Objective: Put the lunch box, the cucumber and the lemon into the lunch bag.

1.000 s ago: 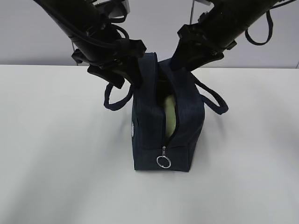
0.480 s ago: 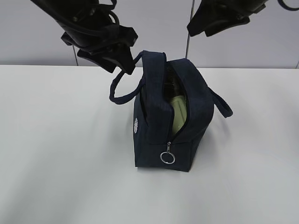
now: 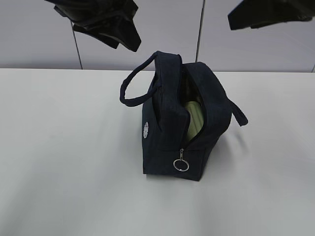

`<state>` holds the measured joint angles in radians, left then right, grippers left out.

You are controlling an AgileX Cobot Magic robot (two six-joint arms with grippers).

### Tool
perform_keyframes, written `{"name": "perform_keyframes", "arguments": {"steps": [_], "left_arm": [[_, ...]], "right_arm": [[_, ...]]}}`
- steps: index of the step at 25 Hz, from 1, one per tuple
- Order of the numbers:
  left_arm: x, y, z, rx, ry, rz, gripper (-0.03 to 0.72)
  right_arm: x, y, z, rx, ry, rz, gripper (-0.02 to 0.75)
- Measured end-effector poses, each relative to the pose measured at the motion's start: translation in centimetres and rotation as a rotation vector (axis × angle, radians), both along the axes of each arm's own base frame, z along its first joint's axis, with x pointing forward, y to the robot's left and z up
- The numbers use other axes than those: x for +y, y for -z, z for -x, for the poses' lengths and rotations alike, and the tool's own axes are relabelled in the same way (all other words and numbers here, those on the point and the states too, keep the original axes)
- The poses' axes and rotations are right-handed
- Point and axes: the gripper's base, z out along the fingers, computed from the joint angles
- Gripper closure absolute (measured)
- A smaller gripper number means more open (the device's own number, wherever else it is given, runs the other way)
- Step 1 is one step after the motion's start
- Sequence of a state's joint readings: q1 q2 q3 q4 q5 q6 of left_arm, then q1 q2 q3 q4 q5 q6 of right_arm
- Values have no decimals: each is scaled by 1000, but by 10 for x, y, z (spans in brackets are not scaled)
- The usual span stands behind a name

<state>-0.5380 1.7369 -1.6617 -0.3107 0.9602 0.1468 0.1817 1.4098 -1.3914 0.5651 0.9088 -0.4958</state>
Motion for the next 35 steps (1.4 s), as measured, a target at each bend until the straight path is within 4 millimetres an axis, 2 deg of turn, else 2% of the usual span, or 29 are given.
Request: {"name": "perform_keyframes", "arguments": {"steps": [7,12,15,20,24,29,35], "left_arm": [[-21,1,15,-52,124,-24,344],[-27,25,23,-54,184,-65,344],[-25,39,26,-57,194,-81,344],[-25,40,26,-90,201,-74,344],[-25,37,26,-108,215,-64,344],[-26,37,27,-110,223,-56,344],[-26,37,27,-111,225,-56,344]], "right_arm": [[-11,42,69,-79,14,-67,344],[-9,78,107,-133,-48,-172,344],[-8,96,120,-154,-79,-210,344],[-8,125,130,-143,-113,-208,344],[-7,138,131,-152,-151,-193,344],[1,157,118,-84,-215,-221,344],[6,176,101,3,-187,-291,344]]}}
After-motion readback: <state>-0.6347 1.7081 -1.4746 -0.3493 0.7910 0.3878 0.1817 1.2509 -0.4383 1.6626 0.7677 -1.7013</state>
